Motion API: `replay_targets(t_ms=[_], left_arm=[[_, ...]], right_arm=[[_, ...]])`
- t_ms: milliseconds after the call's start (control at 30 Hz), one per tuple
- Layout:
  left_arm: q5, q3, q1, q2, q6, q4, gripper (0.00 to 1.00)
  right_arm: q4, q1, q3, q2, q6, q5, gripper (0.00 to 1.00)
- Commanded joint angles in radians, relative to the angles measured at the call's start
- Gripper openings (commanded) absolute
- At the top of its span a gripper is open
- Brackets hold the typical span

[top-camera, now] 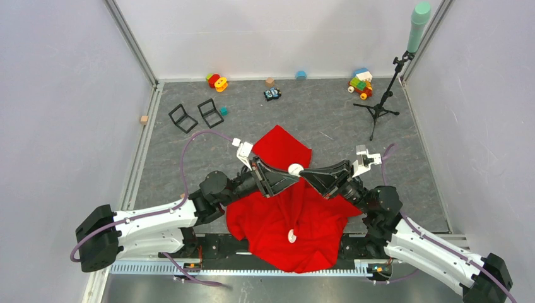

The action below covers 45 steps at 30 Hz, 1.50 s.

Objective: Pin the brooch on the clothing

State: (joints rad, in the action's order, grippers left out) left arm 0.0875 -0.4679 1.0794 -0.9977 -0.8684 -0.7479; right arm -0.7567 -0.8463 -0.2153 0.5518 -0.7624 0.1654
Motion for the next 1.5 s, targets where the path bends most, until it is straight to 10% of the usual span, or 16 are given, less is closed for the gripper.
replay_targets(t_ms=[0,467,1000,1467], left_arm=[[-0.043,-0.012,0.005,-0.002,-0.029,-0.06,0.33],[-0.059,-0.021,0.005,-0.025,-0.047,-0.061,0.02],[0.133,-0.016,-0.076,0.073,0.092,0.397,0.02],[0.559,-0.101,-0.115,0.02,0.285,0.66,0.02]], right_arm=[[-0.06,-0.001,0.005,0.0,-0.015,0.006,0.0],[-0.034,-0.001,0.011,0.004,-0.02,0.02,0.0],[0.696,0.041,-0.293,0.005,0.289,-0.06,0.69],[0.749,0.22,-0.357,0.207,0.33,0.693,0.67]])
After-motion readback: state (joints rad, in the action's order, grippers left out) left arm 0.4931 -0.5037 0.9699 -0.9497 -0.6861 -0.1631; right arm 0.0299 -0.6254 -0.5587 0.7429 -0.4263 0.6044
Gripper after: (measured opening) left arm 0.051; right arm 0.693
